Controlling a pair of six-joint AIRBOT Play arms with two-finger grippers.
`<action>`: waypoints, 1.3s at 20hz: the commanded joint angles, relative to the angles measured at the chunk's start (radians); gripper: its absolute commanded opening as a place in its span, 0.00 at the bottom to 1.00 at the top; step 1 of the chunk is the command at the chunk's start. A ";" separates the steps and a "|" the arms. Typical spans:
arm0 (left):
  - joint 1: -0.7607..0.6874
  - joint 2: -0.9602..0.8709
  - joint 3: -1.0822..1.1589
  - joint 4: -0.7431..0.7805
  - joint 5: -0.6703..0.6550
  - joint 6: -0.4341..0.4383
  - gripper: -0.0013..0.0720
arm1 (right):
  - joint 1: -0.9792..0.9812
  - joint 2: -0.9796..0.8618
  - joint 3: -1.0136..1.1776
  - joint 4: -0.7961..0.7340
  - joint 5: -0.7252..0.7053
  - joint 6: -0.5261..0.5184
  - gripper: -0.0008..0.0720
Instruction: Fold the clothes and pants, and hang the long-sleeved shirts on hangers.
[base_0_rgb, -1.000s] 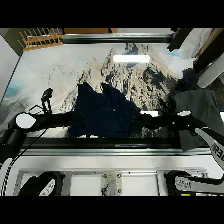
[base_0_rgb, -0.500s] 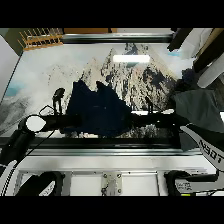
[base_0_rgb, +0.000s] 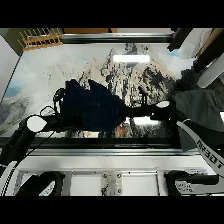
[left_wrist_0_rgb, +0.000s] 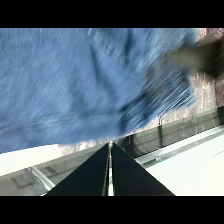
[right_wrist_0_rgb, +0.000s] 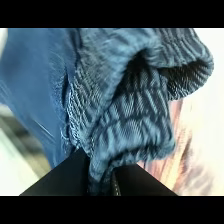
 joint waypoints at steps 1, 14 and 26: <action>-0.001 0.000 0.001 0.000 -0.004 0.002 0.04 | -0.131 0.129 0.178 -0.307 -0.026 0.349 0.06; -0.001 0.000 0.001 0.000 0.007 0.002 0.04 | -0.840 0.624 0.333 -0.987 0.307 0.830 0.06; -0.001 0.000 0.000 0.000 -0.002 0.002 0.04 | -0.861 0.916 -0.233 -1.330 0.468 0.930 0.06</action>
